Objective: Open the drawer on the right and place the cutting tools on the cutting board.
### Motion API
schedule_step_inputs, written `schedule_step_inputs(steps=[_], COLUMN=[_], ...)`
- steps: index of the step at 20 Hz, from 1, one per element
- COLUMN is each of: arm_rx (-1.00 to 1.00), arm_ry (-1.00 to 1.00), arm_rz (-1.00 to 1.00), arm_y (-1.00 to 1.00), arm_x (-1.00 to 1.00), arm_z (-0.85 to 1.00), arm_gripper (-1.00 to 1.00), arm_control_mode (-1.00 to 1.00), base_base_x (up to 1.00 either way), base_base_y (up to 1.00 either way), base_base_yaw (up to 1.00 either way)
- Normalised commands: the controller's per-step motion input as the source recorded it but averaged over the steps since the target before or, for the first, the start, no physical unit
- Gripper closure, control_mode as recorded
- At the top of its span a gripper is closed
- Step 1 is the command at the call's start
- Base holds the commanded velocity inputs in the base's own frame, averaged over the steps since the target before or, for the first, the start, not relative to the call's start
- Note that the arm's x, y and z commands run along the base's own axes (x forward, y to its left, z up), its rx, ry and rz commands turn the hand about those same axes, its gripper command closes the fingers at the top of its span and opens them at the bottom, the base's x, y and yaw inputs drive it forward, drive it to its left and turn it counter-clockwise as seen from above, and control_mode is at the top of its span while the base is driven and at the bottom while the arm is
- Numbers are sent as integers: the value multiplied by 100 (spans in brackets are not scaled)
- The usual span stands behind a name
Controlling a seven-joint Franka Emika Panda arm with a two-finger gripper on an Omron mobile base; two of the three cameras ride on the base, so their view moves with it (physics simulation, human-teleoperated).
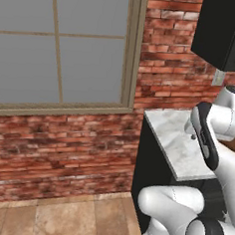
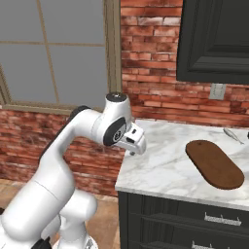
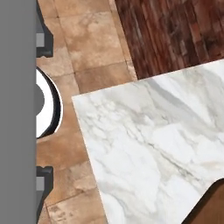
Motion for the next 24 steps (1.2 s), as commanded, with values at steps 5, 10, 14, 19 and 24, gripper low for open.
schedule_step_inputs(steps=[5,10,14,19,24], arm_rx=[1,3,13,23,21], arm_ry=[0,0,0,-4,-13], arm_rz=[-30,-34,-31,-23,-20], arm_y=[-68,-91,-97,-89,-61], arm_x=[0,0,1,1,-1], arm_z=[-47,-61,-48,-44,-24], arm_gripper=[-100,-100,-100,-100,-100], arm_control_mode=[-100,-100,-100,-100,-100], base_base_x=[0,0,0,0,0], base_base_y=[0,0,0,0,0], base_base_yaw=[0,0,0,0,0])
